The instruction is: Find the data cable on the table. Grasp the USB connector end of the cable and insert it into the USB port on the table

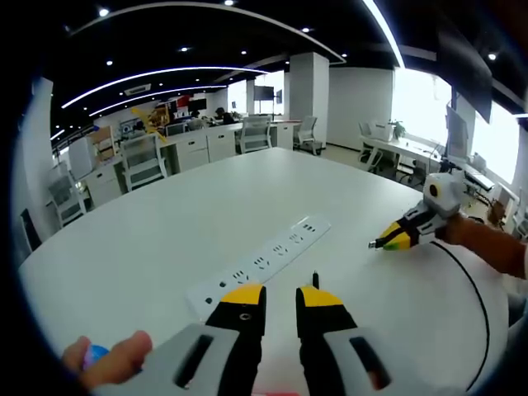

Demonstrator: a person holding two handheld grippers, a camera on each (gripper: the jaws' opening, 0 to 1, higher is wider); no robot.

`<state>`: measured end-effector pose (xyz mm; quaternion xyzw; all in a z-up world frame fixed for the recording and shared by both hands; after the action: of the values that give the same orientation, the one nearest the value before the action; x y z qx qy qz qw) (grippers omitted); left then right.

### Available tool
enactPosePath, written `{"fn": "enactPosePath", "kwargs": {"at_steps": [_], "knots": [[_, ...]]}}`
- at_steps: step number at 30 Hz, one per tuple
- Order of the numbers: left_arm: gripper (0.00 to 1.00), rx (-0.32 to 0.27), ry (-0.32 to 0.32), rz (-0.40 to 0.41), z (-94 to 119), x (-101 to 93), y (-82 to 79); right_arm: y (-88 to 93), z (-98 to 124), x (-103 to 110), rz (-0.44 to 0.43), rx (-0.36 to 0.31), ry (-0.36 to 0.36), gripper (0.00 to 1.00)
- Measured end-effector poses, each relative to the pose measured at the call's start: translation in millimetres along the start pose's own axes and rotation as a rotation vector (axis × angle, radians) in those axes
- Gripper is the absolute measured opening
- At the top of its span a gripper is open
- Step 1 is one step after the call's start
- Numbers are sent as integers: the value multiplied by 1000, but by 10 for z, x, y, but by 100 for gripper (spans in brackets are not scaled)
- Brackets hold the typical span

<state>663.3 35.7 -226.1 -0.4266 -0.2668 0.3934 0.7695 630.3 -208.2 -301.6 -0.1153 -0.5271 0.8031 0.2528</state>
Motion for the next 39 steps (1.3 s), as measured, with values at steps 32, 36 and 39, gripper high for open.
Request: {"fn": "enactPosePath", "kwargs": {"at_steps": [32,36,39], "knots": [[16,3,1,2,-8,17,7,-230,-260,-392,138,381,-65,9],[16,2,2,2,-9,16,8,-218,-268,-454,158,426,-56,9],[16,2,2,2,-9,16,8,-214,-269,-470,175,447,-54,8]]}}
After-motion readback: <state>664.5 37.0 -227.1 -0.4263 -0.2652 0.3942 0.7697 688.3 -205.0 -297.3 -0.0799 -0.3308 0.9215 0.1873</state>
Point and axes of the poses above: the point that each gripper's makers call its tool centre point, and the gripper's own axes: z roughly backward along the fingers, x roughly to its left, y roughly out of its underside, the point moved 3 cm from there along z, roughly backward along the fingers, and after that the axes turned 10 degrees about -y, right-handed, at the moved point
